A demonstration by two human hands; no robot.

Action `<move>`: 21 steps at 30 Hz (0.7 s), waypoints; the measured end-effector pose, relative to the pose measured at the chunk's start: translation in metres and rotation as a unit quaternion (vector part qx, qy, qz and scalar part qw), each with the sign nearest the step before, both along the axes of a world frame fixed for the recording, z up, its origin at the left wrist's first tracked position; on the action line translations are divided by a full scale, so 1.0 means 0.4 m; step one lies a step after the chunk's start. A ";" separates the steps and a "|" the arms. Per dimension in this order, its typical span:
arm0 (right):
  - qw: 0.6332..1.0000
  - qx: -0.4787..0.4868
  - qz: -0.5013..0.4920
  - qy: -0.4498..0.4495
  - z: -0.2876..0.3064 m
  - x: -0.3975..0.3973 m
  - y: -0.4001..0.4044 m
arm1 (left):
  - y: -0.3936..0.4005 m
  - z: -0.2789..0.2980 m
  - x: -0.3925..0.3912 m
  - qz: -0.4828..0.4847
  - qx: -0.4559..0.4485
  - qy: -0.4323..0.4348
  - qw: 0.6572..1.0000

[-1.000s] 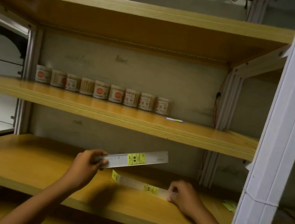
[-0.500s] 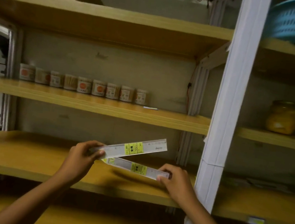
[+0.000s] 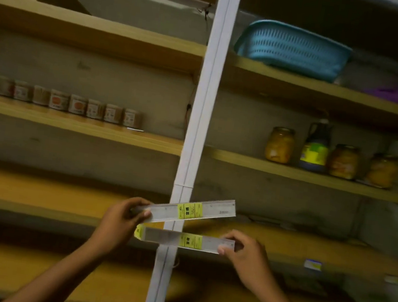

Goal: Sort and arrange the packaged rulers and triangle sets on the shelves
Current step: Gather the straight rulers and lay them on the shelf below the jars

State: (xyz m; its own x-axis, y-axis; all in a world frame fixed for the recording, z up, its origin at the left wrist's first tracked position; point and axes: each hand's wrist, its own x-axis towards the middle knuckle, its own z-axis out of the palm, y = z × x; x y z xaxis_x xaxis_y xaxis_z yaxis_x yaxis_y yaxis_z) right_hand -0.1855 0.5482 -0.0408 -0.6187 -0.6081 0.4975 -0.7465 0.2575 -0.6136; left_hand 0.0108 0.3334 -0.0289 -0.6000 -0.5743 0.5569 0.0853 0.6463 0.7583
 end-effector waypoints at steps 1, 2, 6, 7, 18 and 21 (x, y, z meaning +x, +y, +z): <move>1.000 -0.002 -0.007 -0.007 -0.003 -0.017 0.048 | 0.039 -0.004 -0.023 -0.008 0.001 0.002 1.000; 1.000 0.001 -0.012 -0.014 -0.005 -0.034 0.091 | 0.076 -0.008 -0.045 -0.015 0.004 0.004 1.000; 0.999 0.014 -0.027 -0.036 -0.014 -0.105 0.220 | 0.178 -0.022 -0.135 -0.035 0.018 -0.002 0.999; 0.999 0.014 -0.030 -0.036 -0.017 -0.123 0.243 | 0.192 -0.027 -0.156 -0.037 0.017 -0.006 0.999; 0.998 0.010 -0.048 -0.042 -0.038 -0.338 0.323 | 0.210 -0.056 -0.397 -0.053 0.036 -0.023 0.998; 0.998 0.008 -0.053 -0.028 -0.032 -0.412 0.295 | 0.176 -0.052 -0.469 -0.048 0.030 -0.027 0.998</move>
